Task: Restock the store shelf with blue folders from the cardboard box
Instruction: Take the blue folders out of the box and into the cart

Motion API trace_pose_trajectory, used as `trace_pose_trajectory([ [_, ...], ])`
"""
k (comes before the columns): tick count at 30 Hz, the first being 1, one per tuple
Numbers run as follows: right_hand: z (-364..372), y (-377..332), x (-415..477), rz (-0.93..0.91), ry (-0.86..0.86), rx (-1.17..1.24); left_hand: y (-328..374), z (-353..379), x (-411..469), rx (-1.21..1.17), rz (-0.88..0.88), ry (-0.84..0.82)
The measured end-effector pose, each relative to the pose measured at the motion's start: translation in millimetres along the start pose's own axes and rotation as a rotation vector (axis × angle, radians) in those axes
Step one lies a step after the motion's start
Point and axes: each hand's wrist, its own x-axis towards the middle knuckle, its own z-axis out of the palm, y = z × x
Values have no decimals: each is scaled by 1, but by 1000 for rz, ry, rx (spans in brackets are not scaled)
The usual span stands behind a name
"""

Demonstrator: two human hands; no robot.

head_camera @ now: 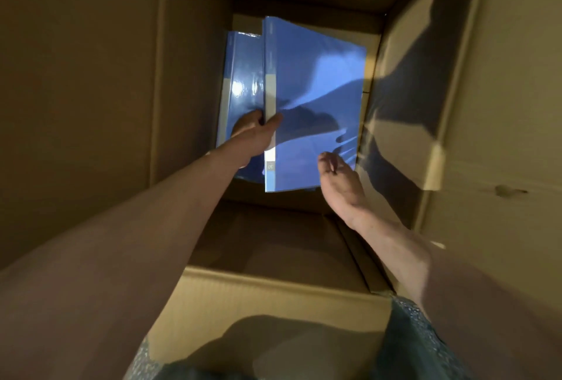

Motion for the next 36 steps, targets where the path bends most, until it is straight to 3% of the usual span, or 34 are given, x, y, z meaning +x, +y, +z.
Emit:
trace_pose_trajectory([
  [8,-69,-42,-94,-159,-4,10,79,-20,-92,39,-2,-3],
  [11,-94,-59,-129,-203,41,122,104,-39,-132,-26,-55,77],
  [14,-121,-76,-167,-253,-34,178,132,-55,-181,-145,-131,132],
  [20,-211,-127,-276,-414,-114,-26,195,-88,-309,-434,-241,208],
  [23,-249,-147,-323,-524,-149,-172,223,-96,-363,-467,-239,240],
  [26,-282,-163,-365,-695,-80,-460,254,-107,-421,-516,-181,248],
  [31,-317,-179,-426,-789,100,-592,291,-128,-495,-623,-136,167],
  [36,-349,-198,-478,-796,106,-595,301,-152,-548,-443,-19,59],
])
